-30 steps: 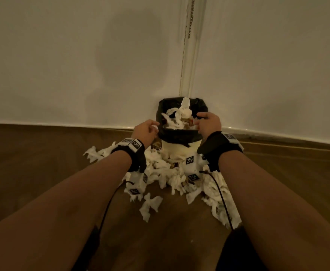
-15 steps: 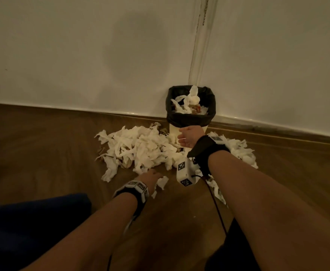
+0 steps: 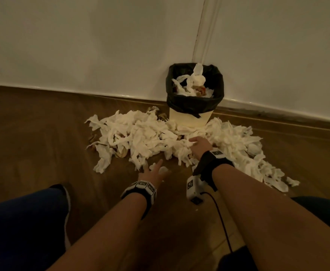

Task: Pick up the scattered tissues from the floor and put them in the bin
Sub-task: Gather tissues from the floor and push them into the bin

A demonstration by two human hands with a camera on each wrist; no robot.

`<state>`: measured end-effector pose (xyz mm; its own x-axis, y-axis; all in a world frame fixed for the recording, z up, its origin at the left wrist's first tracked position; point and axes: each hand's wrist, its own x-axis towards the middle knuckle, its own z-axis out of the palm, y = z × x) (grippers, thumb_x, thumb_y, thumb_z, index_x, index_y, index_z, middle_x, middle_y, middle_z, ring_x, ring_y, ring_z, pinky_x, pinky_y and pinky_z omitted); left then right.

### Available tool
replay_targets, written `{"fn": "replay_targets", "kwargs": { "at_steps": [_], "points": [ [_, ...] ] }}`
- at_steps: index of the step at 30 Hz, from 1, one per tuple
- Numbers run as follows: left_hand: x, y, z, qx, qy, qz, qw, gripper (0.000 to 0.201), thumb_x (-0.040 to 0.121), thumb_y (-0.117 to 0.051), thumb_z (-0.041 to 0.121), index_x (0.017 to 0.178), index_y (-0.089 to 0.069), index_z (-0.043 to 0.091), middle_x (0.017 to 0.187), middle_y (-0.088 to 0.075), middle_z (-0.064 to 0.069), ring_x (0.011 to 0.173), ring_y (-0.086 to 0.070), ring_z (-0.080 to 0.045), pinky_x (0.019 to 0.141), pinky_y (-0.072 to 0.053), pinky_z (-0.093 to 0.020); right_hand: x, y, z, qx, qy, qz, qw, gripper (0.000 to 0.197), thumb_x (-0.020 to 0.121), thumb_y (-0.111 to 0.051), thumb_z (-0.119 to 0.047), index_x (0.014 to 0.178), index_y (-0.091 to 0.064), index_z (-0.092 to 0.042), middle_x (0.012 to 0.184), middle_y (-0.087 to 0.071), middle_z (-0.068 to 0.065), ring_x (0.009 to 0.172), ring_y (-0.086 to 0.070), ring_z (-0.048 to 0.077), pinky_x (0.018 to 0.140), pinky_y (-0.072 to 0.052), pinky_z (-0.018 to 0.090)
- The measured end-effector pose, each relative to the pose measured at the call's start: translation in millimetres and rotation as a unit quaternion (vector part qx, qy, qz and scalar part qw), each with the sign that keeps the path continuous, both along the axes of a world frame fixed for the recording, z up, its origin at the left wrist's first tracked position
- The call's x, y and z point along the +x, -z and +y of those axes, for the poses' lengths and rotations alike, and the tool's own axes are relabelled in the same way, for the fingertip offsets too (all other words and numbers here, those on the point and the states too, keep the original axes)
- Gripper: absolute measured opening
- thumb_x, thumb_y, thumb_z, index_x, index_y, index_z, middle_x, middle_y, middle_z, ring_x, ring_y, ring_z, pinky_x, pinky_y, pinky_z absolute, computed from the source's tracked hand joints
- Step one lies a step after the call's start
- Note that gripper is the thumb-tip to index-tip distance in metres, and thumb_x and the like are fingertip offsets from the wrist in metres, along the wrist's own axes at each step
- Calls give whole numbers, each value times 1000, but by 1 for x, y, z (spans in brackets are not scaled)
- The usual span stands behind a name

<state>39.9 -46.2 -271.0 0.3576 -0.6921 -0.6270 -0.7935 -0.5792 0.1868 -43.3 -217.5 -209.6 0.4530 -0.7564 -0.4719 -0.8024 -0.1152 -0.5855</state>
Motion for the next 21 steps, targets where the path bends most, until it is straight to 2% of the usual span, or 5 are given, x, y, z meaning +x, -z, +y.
{"fn": "replay_targets", "kwargs": {
  "at_steps": [2,10,14,18,21],
  "points": [
    [0,2,-3,35,33,8,999,68,94,-50,34,146,-7,47,156,19,4,141,10,-43,108,-28,-60,10,-1,4,-50,-61,36,996,43,93,-44,-13,133,-47,-29,141,-41,10,125,-45,34,102,-42,43],
    [-16,15,1,-34,-45,1,998,35,99,-37,14,134,-38,15,151,-10,-15,139,-15,-35,106,-34,-46,26,36,15,-78,-146,164,972,57,94,-45,-35,146,-21,-38,156,1,7,141,-6,43,112,-17,54],
    [-9,20,8,-117,-69,6,991,28,95,-46,12,122,-51,14,135,-37,-13,118,-45,-28,96,-44,-35,18,59,14,-111,-174,203,957,54,90,-53,-41,139,-31,-39,154,2,10,135,-16,49,110,-25,51],
    [-4,24,5,-123,-62,19,990,30,93,-46,8,123,-44,11,128,-39,-11,110,-49,-28,91,-43,-36,17,73,17,-74,-209,222,949,52,91,-56,-36,138,-37,-44,156,11,8,138,-11,47,111,-24,52],
    [-2,25,0,-130,-73,4,989,33,92,-46,5,125,-40,10,130,-38,-11,111,-49,-29,89,-44,-38,16,76,19,-66,-237,236,940,50,94,-53,-30,141,-39,-33,156,0,10,136,-26,42,110,-33,48]
  ]
}}
